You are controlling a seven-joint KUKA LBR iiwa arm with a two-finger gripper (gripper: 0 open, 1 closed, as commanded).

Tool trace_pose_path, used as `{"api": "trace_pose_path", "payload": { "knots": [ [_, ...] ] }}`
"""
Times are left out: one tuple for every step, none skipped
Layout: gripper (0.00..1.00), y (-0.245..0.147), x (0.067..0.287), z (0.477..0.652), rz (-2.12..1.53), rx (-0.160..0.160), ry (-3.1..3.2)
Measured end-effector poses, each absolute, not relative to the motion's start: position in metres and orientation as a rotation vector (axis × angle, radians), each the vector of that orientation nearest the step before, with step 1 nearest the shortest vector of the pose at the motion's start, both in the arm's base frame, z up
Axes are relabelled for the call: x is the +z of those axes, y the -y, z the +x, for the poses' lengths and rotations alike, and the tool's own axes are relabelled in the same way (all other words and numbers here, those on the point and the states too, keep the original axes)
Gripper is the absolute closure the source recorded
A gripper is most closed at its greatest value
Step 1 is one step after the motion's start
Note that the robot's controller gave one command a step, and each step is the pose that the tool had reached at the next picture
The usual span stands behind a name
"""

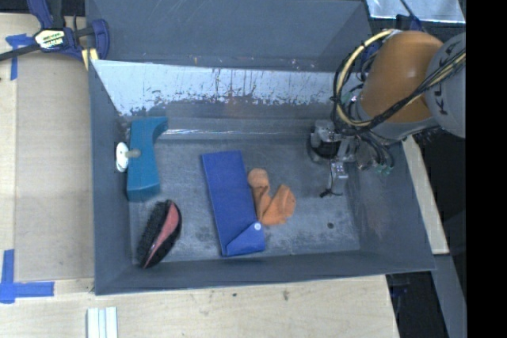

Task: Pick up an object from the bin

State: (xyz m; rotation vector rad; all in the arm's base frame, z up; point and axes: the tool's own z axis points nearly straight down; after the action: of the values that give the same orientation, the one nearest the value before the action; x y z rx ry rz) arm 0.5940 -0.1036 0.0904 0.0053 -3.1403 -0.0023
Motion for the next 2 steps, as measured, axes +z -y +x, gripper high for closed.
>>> {"api": "trace_pose_path", "payload": {
  "knots": [
    [0.00, 0.100, 0.078, 0.608, 0.032, 0.003, 3.150],
    [0.00, 0.060, 0.075, 0.605, 0.107, 0.005, 3.150]
  ]
}}
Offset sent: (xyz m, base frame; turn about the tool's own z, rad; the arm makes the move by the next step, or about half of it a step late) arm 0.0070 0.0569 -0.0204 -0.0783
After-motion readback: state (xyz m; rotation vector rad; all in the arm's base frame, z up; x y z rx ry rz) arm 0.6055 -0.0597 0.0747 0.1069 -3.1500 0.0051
